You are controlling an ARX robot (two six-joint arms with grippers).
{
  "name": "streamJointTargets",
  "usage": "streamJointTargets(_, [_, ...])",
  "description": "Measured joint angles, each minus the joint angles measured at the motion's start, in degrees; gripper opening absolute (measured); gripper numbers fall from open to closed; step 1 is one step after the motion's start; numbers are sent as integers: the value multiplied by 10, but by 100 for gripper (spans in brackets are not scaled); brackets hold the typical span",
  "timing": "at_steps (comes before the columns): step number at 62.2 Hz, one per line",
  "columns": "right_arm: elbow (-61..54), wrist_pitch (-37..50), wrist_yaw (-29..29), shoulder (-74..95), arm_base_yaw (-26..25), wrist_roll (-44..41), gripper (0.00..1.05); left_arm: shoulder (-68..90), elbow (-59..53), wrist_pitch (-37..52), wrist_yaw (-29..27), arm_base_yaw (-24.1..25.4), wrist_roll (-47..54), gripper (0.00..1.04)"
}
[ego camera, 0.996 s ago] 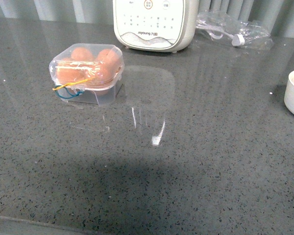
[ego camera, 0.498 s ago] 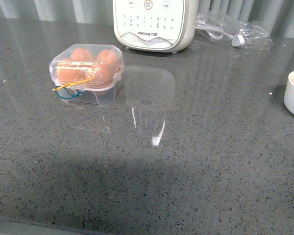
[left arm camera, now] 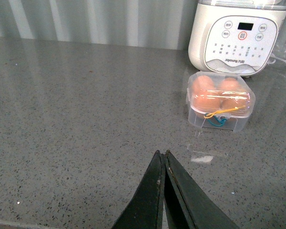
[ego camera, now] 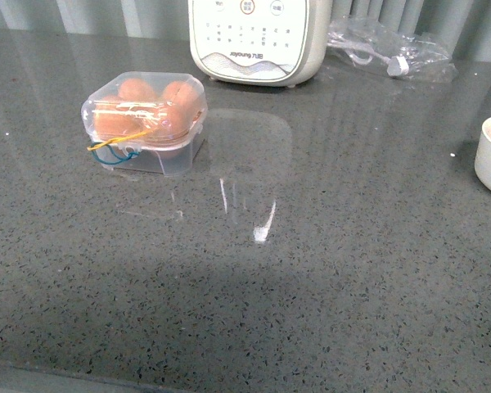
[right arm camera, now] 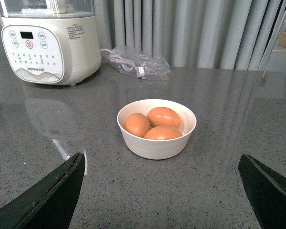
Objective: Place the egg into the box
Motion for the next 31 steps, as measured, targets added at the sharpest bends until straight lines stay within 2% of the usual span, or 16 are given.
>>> streamJointTargets(31, [0,0,0,0,0,0,97,-29,-16,3,0,0,0,4])
